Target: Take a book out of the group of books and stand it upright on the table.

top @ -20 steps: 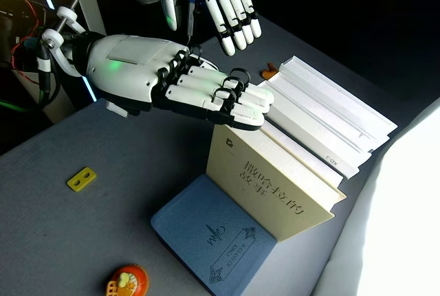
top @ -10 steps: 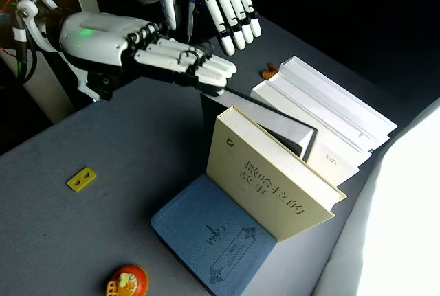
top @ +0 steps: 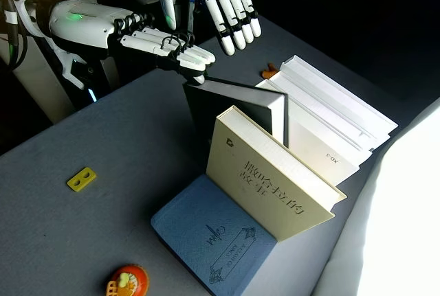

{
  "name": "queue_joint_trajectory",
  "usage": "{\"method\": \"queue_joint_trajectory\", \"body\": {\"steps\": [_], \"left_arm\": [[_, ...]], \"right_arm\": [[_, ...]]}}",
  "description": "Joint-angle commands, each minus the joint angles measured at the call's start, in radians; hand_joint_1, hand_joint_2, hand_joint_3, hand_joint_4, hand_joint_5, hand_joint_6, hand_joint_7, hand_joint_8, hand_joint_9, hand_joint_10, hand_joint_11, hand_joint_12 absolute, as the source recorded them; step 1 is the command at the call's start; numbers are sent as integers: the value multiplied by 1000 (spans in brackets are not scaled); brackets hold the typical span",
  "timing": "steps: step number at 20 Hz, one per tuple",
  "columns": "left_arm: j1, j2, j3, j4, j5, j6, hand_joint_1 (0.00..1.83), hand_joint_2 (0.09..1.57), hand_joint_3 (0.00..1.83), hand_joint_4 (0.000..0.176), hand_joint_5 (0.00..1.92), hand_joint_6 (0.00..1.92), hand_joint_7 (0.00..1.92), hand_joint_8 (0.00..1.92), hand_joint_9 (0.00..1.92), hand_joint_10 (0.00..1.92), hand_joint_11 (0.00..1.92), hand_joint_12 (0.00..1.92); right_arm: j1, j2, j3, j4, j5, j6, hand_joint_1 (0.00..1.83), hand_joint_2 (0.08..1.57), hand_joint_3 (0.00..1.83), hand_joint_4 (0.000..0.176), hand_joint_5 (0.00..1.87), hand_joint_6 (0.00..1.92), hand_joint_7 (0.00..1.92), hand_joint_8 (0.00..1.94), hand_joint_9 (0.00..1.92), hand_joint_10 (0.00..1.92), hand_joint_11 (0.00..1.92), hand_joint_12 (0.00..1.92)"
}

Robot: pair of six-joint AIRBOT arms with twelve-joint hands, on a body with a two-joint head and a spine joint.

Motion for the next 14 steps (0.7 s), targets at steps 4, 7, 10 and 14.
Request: {"method": "queue_joint_trajectory", "body": {"steps": [4, 7, 10, 14], "left_arm": [[-12, 0, -5, 84, 11, 2, 0, 1313, 0, 30, 0, 0, 12, 1, 0, 0, 0, 0], [-11, 0, -4, 84, 12, 2, 0, 1318, 2, 21, 6, 2, 7, 0, 0, 0, 0, 0], [-10, 0, -5, 84, 12, 2, 0, 1321, 2, 14, 5, 1, 14, 3, 0, 0, 0, 0], [-10, 0, -4, 84, 12, 2, 0, 1319, 1, 26, 0, 0, 0, 0, 0, 0, 0, 0]], "right_arm": [[-29, 17, -21, -14, 41, -39, 0, 1241, 9, 0, 695, 229, 41, 8, 0, 0, 0, 0], [-36, 17, -21, 33, 13, -63, 0, 1243, 9, 0, 683, 221, 30, 2, 0, 0, 0, 0], [-54, 16, -20, 43, -12, -75, 29, 1243, 6, 0, 697, 213, 74, 15, 0, 0, 0, 0], [-71, -5, 8, 44, -19, -76, 0, 1248, 7, 0, 691, 201, 53, 3, 0, 0, 0, 0]]}}
